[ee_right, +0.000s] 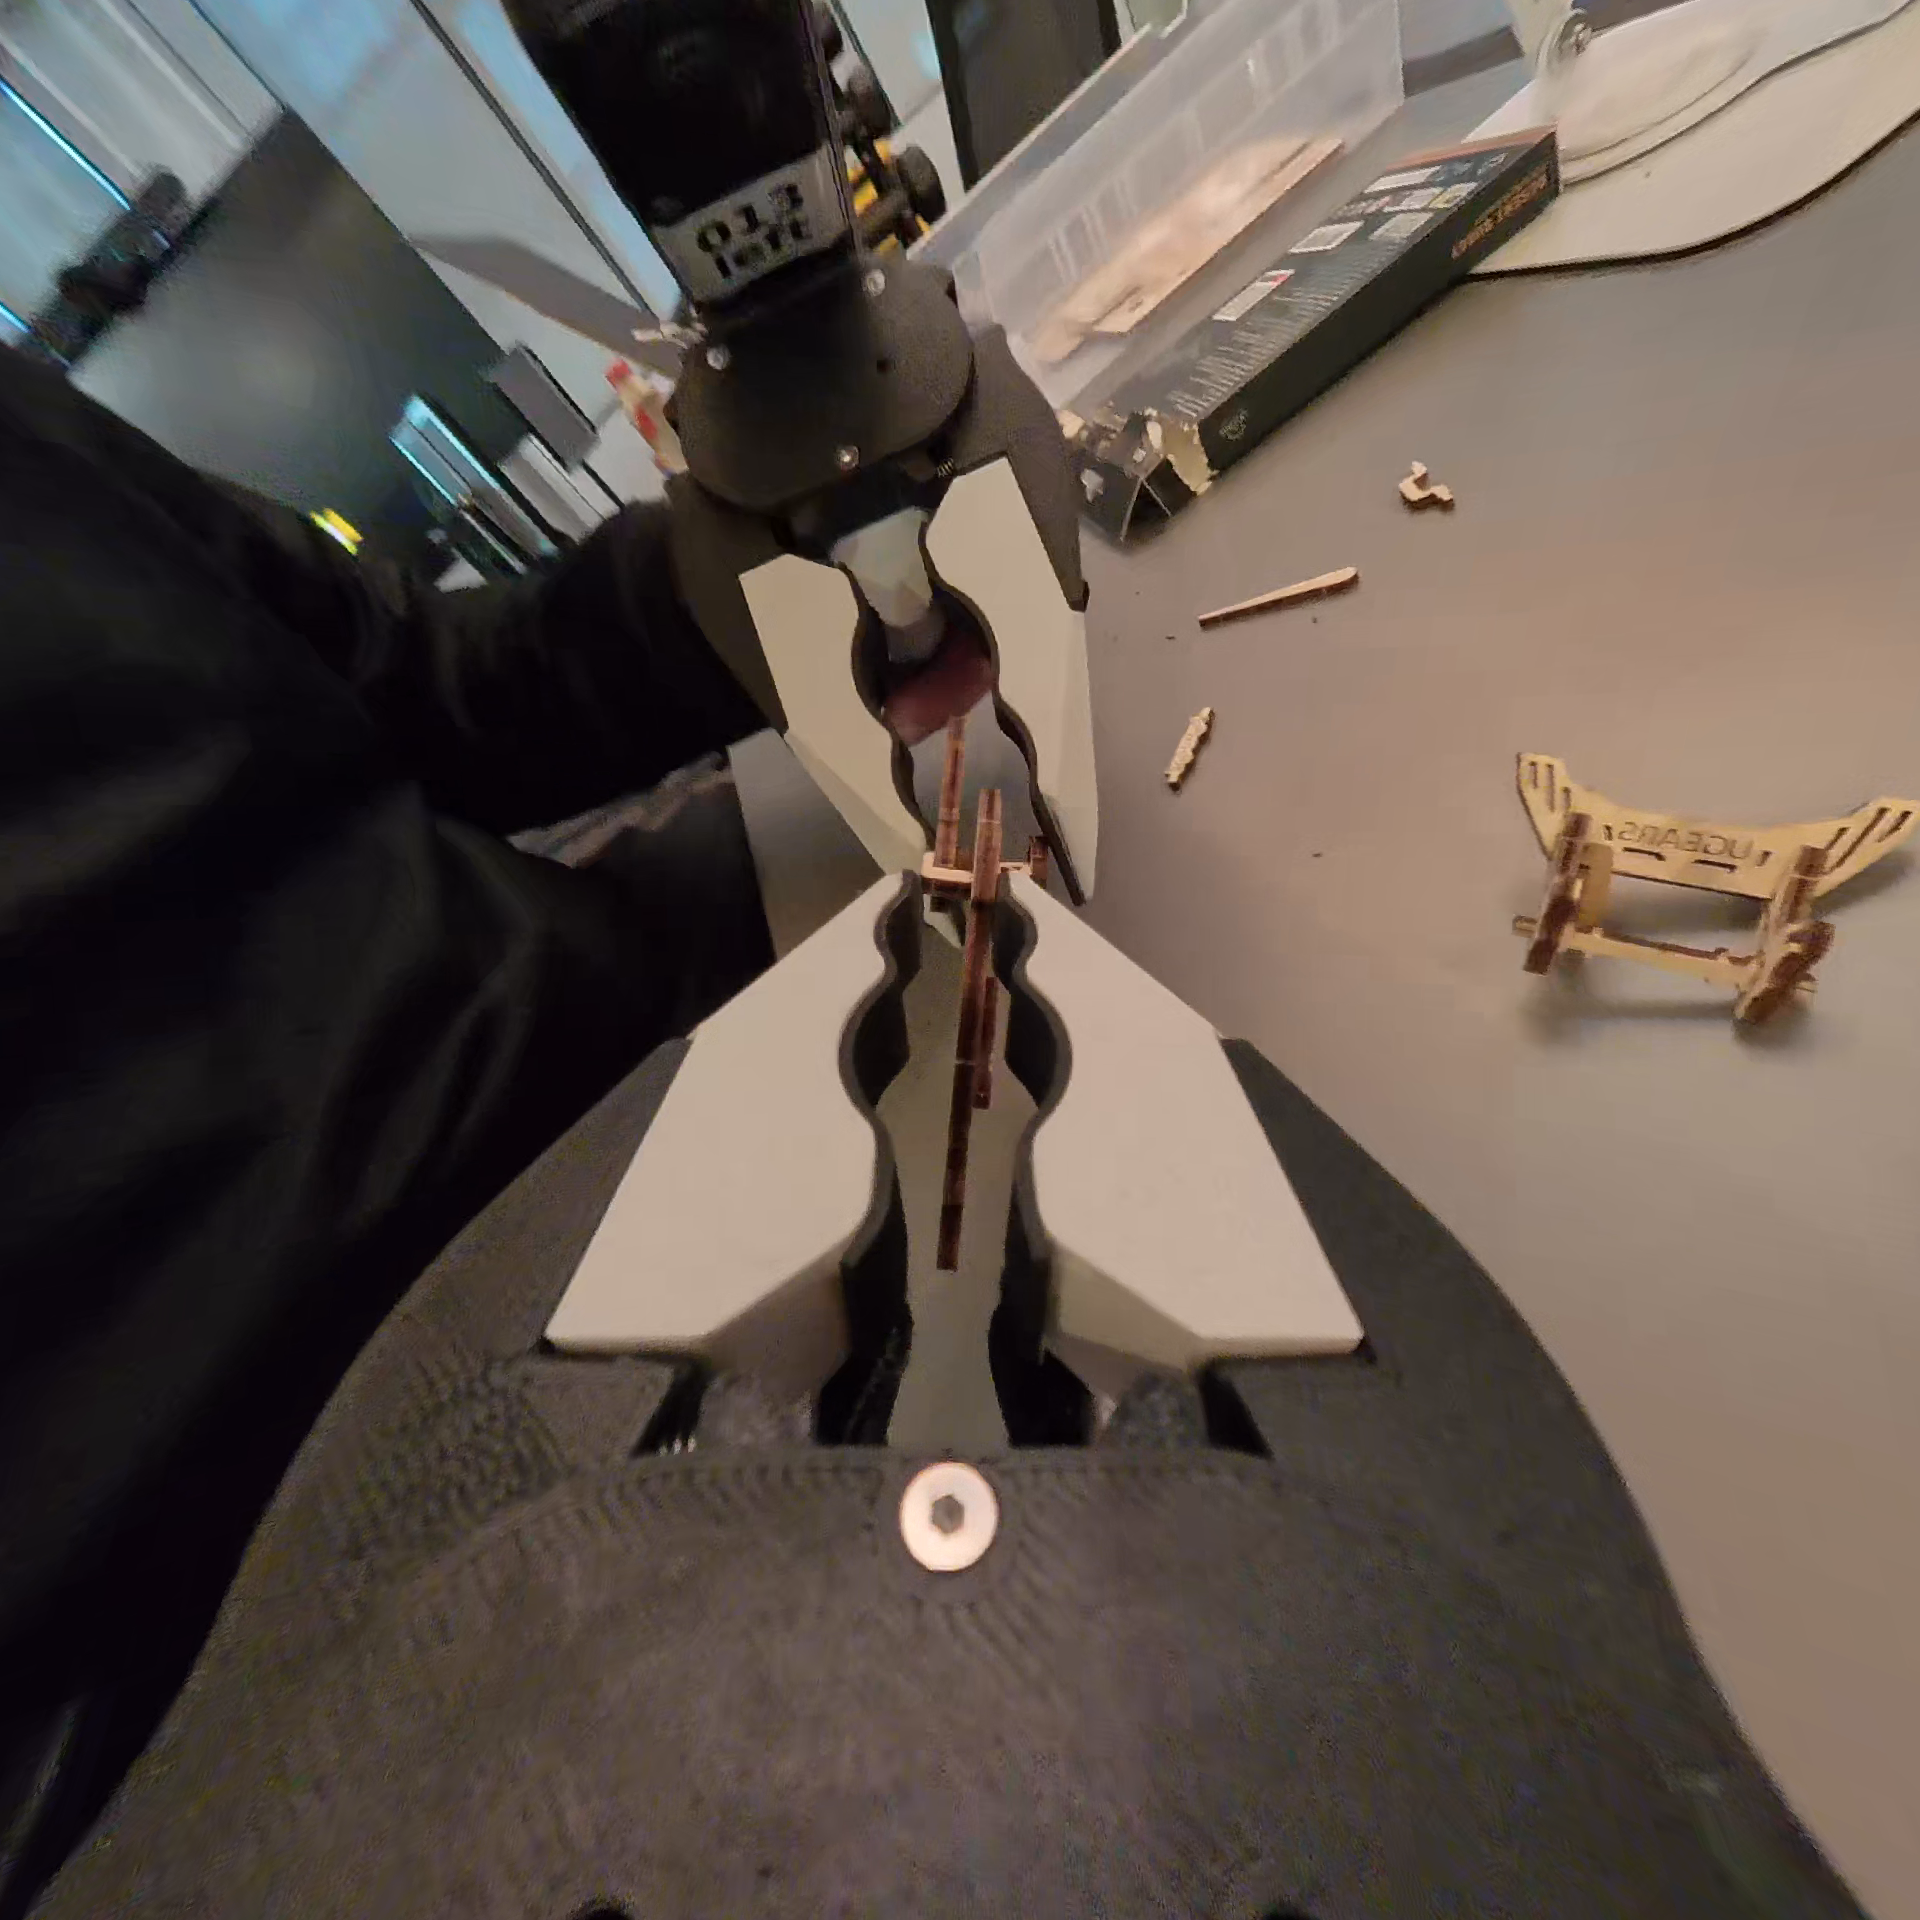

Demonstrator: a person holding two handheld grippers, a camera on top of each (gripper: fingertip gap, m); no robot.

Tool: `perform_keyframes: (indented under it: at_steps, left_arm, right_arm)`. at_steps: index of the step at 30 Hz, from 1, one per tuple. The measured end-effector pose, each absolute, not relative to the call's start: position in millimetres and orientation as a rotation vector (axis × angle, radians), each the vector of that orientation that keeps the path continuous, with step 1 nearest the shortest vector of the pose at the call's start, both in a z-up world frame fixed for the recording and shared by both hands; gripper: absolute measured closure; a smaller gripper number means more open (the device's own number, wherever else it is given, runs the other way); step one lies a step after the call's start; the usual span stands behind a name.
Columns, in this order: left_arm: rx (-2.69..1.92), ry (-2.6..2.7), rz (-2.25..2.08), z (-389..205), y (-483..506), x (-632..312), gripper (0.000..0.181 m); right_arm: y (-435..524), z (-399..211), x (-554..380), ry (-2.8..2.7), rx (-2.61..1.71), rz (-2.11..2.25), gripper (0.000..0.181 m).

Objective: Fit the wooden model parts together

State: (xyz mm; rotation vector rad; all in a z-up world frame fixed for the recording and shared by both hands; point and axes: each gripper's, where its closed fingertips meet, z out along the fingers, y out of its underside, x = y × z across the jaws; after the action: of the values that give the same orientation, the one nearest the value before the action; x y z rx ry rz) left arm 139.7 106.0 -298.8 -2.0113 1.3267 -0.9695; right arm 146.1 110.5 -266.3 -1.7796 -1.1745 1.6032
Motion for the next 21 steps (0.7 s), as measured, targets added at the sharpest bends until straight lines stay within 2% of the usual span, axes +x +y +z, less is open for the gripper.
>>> perform_keyframes:
  at_steps: [4,9,13,19,21]
  left_arm:
    - [-1.979,1.176,-1.125,-285,103,140,0.161]
    - [-1.987,1.077,-1.175,-282,102,135,0.162]
    - [-1.978,1.023,-1.179,-279,102,128,0.162]
    - [-1.961,1.022,-1.142,-281,105,125,0.162]
    - [-1.982,1.023,-1.099,-286,108,120,0.162]
  right_arm:
    - [113,-253,143,-1.078,-1.766,1.761,0.171]
    - [114,-248,137,-1.062,-1.783,1.752,0.17]
    - [114,-247,139,-1.112,-1.799,1.648,0.157]
    - [113,-261,142,-1.239,-1.861,1.437,0.177]
    - [118,-265,144,-1.245,-1.886,1.363,0.165]
